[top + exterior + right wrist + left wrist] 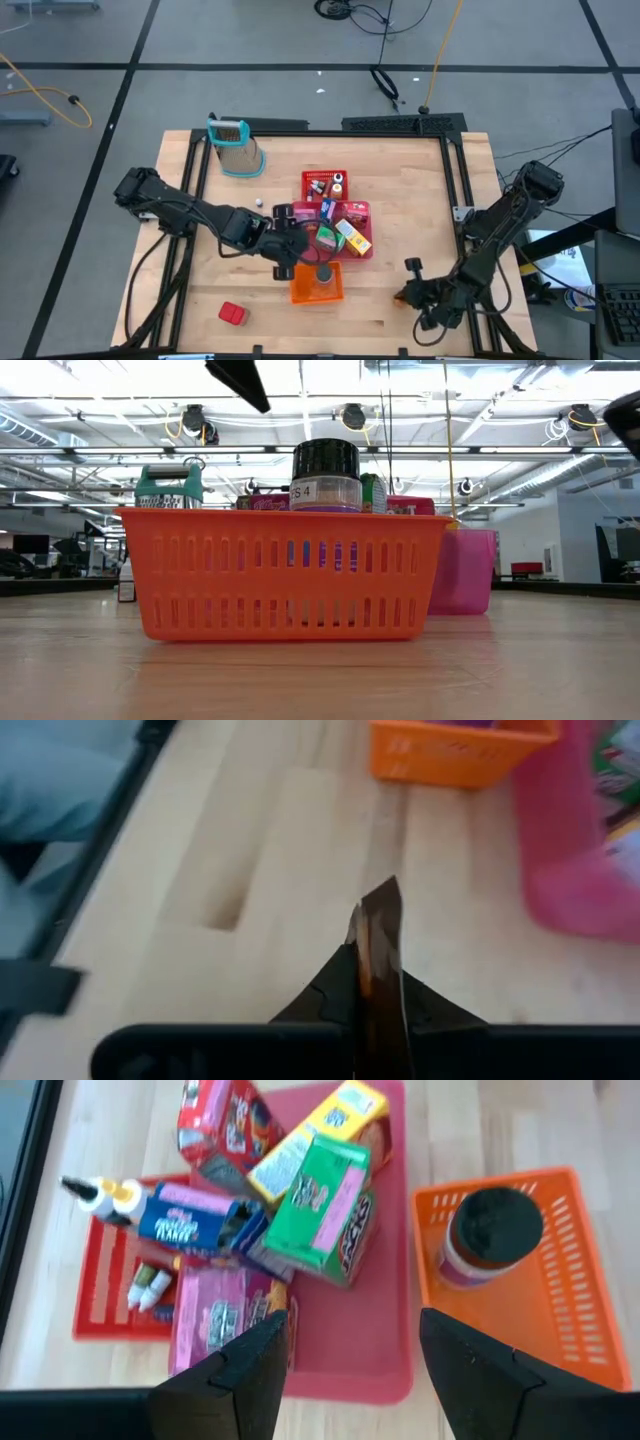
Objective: Pick & Place Kitchen Items
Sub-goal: Put the orange seasoning pack into the orange bin
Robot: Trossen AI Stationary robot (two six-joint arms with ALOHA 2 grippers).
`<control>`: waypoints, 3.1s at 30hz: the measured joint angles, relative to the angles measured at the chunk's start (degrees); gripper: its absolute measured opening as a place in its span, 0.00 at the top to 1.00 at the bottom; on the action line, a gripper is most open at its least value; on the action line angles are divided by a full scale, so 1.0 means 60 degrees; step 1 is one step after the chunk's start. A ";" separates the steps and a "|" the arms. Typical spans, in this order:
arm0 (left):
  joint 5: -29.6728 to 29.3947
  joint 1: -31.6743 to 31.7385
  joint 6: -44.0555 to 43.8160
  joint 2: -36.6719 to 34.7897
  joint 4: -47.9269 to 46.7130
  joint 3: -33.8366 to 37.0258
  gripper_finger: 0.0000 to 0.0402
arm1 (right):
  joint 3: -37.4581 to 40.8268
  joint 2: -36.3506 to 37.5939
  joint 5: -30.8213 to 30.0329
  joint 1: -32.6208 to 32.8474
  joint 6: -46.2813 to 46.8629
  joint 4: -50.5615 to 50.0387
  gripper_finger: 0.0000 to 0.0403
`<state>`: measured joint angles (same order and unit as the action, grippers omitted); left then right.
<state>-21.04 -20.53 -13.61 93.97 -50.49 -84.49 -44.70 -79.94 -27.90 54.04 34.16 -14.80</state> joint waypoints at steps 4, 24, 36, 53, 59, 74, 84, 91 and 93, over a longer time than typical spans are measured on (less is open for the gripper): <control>0.0022 0.0000 0.0316 -0.0004 0.0212 0.0000 0.44 | 0.0137 0.0000 -0.0487 -0.0045 -0.0034 0.0120 1.00; 0.0018 0.0000 0.0508 -0.0007 0.0209 0.0000 0.44 | -0.0072 -0.0004 0.0964 -0.2211 -0.3156 0.3932 1.00; 0.0014 0.0000 0.0555 -0.0005 0.0213 0.0000 0.44 | -0.0093 -0.0025 0.2200 -0.3572 -0.4812 0.6400 1.00; -0.0005 0.0007 0.0572 -0.0005 0.0217 0.0000 0.44 | -0.0706 -0.2173 0.3152 -0.4334 -0.5063 0.8474 1.00; 0.0000 0.0007 0.0570 -0.0007 0.0217 0.0000 0.44 | -0.1792 -0.3342 0.3452 -0.4377 -0.5400 0.8005 1.00; 0.0003 0.0007 0.0669 -0.0007 0.0252 0.0000 0.44 | -0.2450 -0.3627 0.3406 -0.4593 -0.5496 0.6883 1.00; 0.0007 0.0007 0.0930 -0.0007 0.0817 0.0000 0.44 | -0.2443 -0.3559 0.2646 -0.4593 -0.5564 0.6258 1.00; 0.0007 0.0007 0.0941 -0.0007 0.0830 0.0000 0.44 | -0.2443 -0.3559 0.2653 -0.4593 -0.5587 0.6163 1.00; 0.0007 0.0007 0.0941 -0.0007 0.0828 0.0000 0.44 | -0.2443 -0.3509 0.2649 -0.4593 -0.5643 0.6120 1.00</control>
<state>-20.99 -20.49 -7.97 93.93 -45.52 -84.49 -59.35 -100.99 -12.01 26.48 0.30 21.92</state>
